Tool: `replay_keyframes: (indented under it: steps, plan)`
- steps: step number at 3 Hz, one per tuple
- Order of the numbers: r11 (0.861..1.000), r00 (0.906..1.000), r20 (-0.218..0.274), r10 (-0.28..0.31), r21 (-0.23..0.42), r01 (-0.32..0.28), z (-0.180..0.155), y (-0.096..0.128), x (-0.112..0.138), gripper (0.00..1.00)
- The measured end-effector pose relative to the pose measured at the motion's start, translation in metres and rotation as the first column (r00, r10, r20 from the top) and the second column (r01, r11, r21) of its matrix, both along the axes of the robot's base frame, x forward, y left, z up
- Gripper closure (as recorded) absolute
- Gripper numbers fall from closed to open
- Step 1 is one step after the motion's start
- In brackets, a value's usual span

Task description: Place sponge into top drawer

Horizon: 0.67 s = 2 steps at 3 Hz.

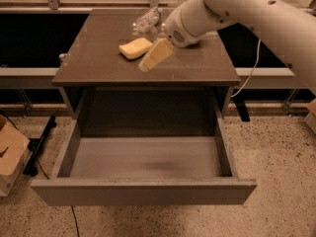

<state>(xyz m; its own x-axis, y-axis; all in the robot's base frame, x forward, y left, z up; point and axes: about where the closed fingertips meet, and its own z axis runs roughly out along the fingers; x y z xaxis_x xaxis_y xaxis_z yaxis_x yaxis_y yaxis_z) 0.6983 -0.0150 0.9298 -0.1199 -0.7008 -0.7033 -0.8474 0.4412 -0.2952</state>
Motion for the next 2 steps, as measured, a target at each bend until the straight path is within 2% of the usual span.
replay_keyframes:
  steps: [1,2]
  plan:
    - [0.996,0.9969,-0.007,0.079,0.050,-0.078,-0.021,0.047,0.044,0.00]
    - [0.990,0.9941,-0.019,0.107,0.089,-0.105,-0.037,0.073,0.069,0.00]
